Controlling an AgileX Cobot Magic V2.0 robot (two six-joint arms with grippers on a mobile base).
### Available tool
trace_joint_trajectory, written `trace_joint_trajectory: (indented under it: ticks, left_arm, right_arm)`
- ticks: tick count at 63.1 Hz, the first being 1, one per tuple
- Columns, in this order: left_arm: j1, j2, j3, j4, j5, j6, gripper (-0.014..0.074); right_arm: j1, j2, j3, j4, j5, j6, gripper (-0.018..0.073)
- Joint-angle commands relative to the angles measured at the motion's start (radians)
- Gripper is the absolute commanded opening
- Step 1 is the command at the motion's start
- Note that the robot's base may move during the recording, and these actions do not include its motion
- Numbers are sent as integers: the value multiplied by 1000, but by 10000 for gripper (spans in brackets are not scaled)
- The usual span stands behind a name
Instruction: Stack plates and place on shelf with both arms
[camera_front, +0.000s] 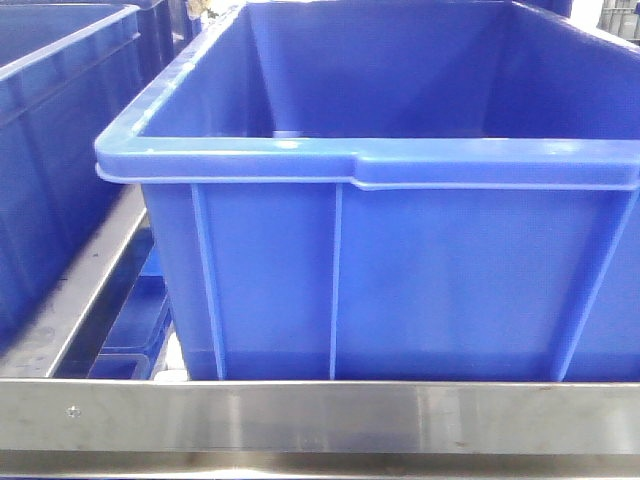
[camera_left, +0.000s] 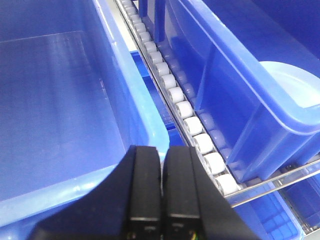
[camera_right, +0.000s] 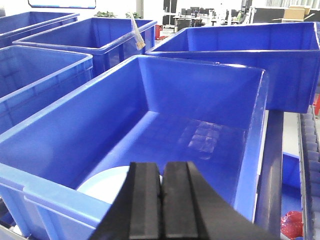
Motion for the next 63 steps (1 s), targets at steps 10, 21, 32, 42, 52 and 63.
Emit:
trace_joint_trajectory:
  ticks: [10, 21, 32, 42, 52, 63]
  left_arm:
    - [-6, 7, -29, 4, -83, -9, 84]
    - [-6, 7, -29, 4, -83, -9, 84]
    - [-6, 7, -29, 4, -83, -9, 84]
    - [-6, 7, -29, 4, -83, -9, 84]
    - [-6, 7, -29, 4, -83, -9, 84]
    - [-6, 9, -29, 4, -81, -9, 84]
  right_arm:
    - [-8, 14, -18, -45, -92, 9, 56]
    - [-92, 14, 7, -270, -122, 297, 56]
    - [-227, 6, 103, -296, -204, 330, 56]
    - [-271, -36, 237, -296, -303, 330, 56]
    - [-272, -133, 364, -303, -362, 330, 56]
    - [-267, -128, 409, -304, -397, 330, 56]
